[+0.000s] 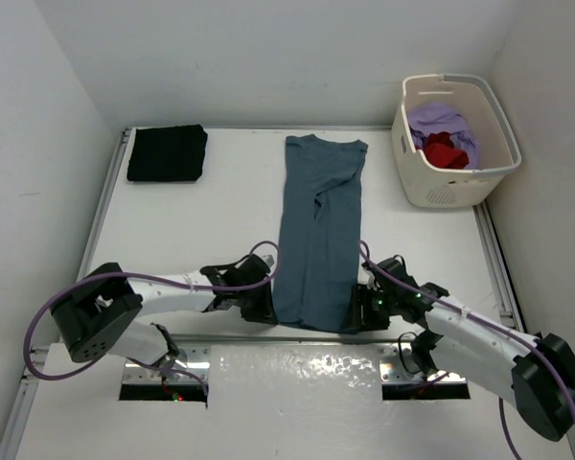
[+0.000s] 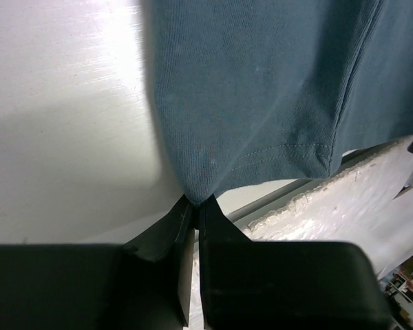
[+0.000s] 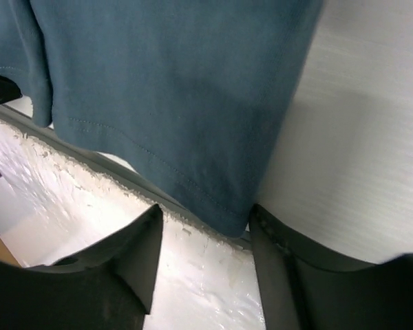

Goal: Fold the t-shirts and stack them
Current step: Grab the bottom of the folded rectangular tshirt with both arms, then fold the folded rectangular tshirt in 1/3 of the way

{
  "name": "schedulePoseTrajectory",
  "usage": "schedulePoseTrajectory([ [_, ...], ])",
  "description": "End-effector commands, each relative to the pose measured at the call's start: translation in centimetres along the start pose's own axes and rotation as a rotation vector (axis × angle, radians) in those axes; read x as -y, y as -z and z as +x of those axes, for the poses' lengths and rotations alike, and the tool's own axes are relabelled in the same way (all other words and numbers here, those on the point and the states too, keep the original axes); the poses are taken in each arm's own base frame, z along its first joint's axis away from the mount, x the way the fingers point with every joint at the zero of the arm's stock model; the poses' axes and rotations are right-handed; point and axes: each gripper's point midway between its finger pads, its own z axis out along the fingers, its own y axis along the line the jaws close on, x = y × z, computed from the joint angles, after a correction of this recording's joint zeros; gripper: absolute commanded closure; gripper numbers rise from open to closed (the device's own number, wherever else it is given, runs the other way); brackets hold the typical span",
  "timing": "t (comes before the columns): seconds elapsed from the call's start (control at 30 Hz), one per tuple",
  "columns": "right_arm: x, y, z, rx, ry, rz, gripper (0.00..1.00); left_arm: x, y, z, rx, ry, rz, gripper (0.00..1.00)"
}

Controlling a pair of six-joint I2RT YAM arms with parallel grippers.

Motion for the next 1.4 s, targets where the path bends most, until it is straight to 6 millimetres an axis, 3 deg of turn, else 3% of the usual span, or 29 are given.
schedulePoseTrajectory([
  [0.0, 1.5, -0.7, 0.3, -0.005, 0.011, 0.058, 0.52, 0.5, -0.5, -0.4, 0.024, -0.011, 0.017, 1.0],
  [0.17, 0.8, -0.6, -0.9, 0.021, 0.056, 0.048, 0.74, 2.1, -0.2, -1.0, 0.044, -0.044, 0.063, 1.0],
  [0.2, 0.6, -0.5, -1.3, 0.035, 0.083, 0.043, 0.92, 3.1, 0.1, -1.4, 0.055, -0.066, 0.086, 1.0],
  [0.23, 0.0, -0.2, -2.3, 0.064, 0.099, 0.036, 1.0, 3.6, 0.4, -1.5, 0.064, -0.082, 0.102, 1.0],
  [0.43, -1.3, 2.2, -7.0, 0.231, 0.188, 0.096, 1.0, 6.4, 2.1, -4.6, 0.16, -0.127, 0.116, 1.0],
  [0.57, -1.3, 3.2, -9.0, 0.294, 0.206, 0.155, 1.0, 8.2, 3.1, -7.3, 0.218, -0.147, 0.136, 1.0],
  [0.77, -1.9, 5.6, -13.9, 0.442, 0.235, 0.271, 1.0, 10.9, 5.4, -14.2, 0.357, -0.149, 0.133, 1.0],
  [0.97, -2.4, 7.2, -18.2, 0.484, 0.228, 0.35, 1.0, 12.2, 7.5, -20.0, 0.472, -0.114, 0.14, 1.0],
  [1.23, -3.6, 9.2, -25.6, 0.604, 0.207, 0.288, 1.0, 13.1, 8.2, -26.7, 0.547, -0.096, 0.163, 1.0],
  [1.37, -2.8, 8.9, -28.4, 0.604, 0.211, 0.313, 1.0, 13.6, 8.4, -30.1, 0.566, -0.099, 0.163, 1.0],
])
